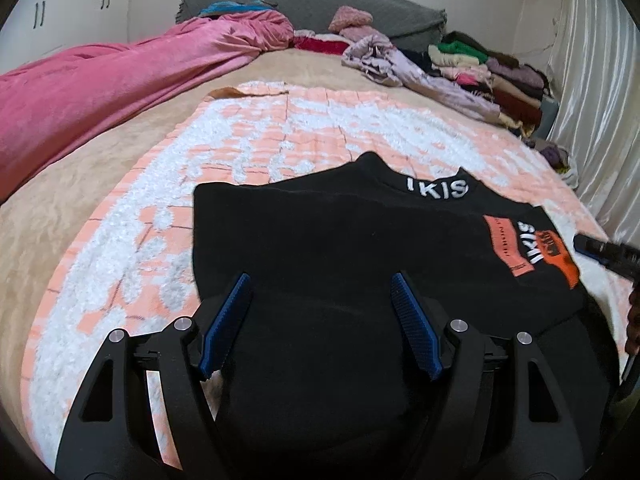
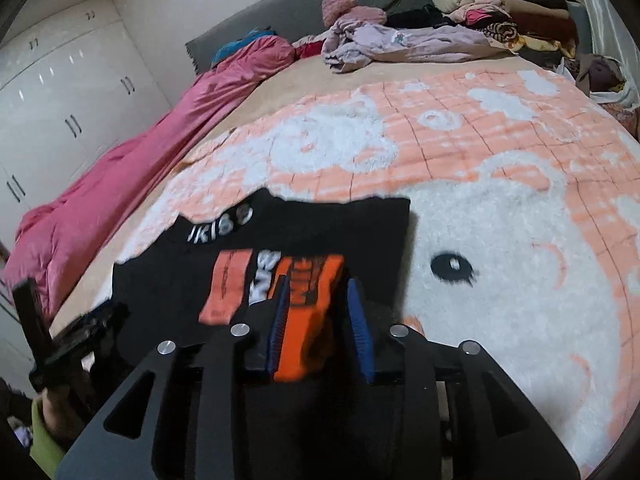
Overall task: Fold small clothes
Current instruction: 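Open the right tool and lift it off the folded shirt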
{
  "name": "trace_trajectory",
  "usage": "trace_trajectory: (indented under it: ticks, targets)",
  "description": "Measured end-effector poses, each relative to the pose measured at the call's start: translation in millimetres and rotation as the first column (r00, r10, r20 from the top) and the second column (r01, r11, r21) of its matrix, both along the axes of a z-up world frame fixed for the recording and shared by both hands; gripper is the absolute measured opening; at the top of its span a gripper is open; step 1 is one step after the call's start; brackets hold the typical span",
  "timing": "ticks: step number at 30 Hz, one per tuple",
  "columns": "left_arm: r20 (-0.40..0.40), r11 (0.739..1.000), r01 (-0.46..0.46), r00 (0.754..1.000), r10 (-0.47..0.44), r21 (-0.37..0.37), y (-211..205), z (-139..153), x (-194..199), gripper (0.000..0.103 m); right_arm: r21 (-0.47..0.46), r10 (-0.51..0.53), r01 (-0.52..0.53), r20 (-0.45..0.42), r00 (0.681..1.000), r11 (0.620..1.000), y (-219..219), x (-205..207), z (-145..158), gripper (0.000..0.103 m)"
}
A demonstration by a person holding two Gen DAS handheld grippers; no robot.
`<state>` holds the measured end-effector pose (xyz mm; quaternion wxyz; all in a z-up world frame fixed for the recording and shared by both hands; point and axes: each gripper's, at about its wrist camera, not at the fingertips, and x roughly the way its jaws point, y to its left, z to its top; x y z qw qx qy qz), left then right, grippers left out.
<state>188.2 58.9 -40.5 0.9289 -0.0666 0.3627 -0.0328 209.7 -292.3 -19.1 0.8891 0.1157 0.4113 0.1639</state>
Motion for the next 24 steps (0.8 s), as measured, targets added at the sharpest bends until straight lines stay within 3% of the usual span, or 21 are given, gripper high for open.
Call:
trace_trajectory:
  ticks: [6, 8, 10, 15, 19, 24]
  targets:
    - [0.002, 0.999, 0.013, 1.000, -0.013, 0.030, -7.1, -0.2, -7.2, 0.065, -0.006, 0.018, -0.019, -0.043, 0.999, 1.000, 10.7, -7.9, -15.7, 0.030]
    - [-0.010, 0.999, 0.013, 1.000, -0.012, 0.042, -8.0, -3.3, -6.6, 0.065, -0.050, 0.030, -0.034, -0.064, 0.998, 0.998, 16.8, -7.2, -21.9, 0.027]
    - [-0.021, 0.999, 0.013, 1.000, -0.012, 0.046, -7.6, -5.6, -5.9, 0.065, -0.146, 0.037, -0.042, -0.038, 0.999, 0.988, 24.5, -11.5, -21.0, 0.015]
    - [-0.026, 0.999, 0.014, 1.000, -0.013, 0.039, -5.3, -7.8, -6.2, 0.066, -0.210, 0.000, -0.006, -0.027, 1.000, 0.978, 22.1, -16.9, -25.2, 0.012]
    - [-0.023, 0.999, 0.013, 1.000, -0.012, 0.041, -4.8, -8.2, -6.4, 0.066, -0.234, -0.014, 0.010, -0.014, 1.000, 0.972, 24.9, -18.2, -25.8, 0.013]
    - [-0.008, 0.999, 0.014, 1.000, -0.014, 0.041, -3.8, -5.2, -10.5, 0.067, -0.215, -0.021, 0.020, -0.003, 1.000, 0.977, 25.2, -23.5, -19.0, 0.025]
